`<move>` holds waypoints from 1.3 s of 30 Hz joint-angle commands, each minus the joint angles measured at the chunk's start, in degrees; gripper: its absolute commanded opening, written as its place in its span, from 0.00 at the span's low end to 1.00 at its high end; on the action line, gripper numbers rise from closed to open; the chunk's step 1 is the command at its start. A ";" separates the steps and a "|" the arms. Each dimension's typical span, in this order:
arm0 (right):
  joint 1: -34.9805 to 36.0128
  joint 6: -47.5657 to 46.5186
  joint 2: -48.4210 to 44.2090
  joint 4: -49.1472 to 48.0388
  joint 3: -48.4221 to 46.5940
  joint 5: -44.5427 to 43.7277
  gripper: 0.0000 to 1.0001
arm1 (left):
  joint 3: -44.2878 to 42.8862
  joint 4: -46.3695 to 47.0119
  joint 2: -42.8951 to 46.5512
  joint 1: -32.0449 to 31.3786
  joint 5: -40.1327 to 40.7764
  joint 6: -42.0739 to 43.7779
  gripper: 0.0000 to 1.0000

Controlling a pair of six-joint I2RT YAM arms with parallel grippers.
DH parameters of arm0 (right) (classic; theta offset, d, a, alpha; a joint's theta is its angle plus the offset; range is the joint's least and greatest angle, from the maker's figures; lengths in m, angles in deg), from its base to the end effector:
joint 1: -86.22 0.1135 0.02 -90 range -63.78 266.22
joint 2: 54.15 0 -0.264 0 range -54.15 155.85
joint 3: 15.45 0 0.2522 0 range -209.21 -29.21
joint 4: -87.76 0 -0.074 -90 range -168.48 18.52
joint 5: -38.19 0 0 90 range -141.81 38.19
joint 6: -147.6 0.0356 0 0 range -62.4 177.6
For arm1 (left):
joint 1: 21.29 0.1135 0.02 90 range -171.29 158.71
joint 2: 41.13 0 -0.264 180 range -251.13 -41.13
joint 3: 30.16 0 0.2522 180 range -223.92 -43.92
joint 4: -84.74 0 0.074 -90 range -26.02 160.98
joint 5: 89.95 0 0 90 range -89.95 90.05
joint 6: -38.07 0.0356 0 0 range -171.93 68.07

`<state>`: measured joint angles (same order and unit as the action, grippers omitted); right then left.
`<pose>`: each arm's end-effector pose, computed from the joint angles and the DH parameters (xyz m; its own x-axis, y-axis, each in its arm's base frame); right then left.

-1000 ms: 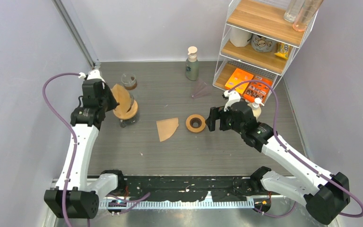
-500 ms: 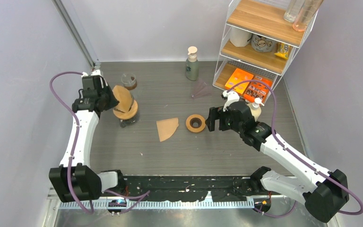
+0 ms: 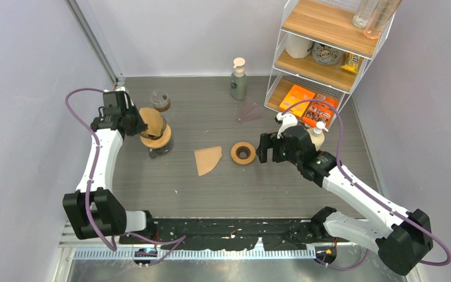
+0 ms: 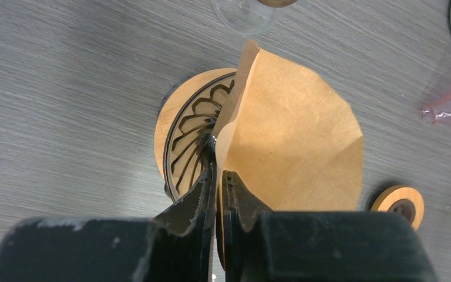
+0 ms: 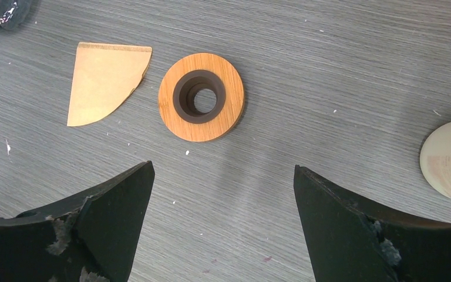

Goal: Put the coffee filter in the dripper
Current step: Place the coffee filter in the coffee dripper.

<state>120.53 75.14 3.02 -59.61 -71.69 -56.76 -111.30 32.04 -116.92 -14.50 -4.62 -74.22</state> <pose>0.1837 0.1216 0.2707 -0.5867 -0.0369 -0.8089 -0.3412 0.9172 0.2057 0.2788 0.0303 0.3124 -0.6519 -0.4583 -0.6042 -0.3354 0.8888 -0.3124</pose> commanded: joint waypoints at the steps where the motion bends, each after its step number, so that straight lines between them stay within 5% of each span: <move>1: -0.22 -0.19 0.33 -1.14 -0.83 -1.59 0.95 | -2.87 0.00 0.24 0.42 -1.48 0.14 0.17; 15: -0.25 -0.30 0.57 -1.16 -0.86 -2.21 0.95 | -2.85 -1.35 8.33 0.32 0.60 -1.99 0.57; 25: -0.20 -0.22 0.24 -1.13 -0.71 -2.66 0.95 | -2.91 -0.47 15.82 0.04 2.39 -6.53 0.99; 34: -0.18 -0.14 0.05 -0.77 -0.44 -3.86 0.95 | -7.12 0.75 10.30 -3.92 6.45 -10.58 0.99; 39: -0.24 -0.23 0.13 -0.64 -0.34 -4.32 0.96 | -9.84 -1.24 5.00 -5.45 11.60 -10.80 0.67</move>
<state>120.48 75.14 3.63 -59.58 -71.69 -59.41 -118.03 30.82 -108.72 -19.11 2.00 -84.31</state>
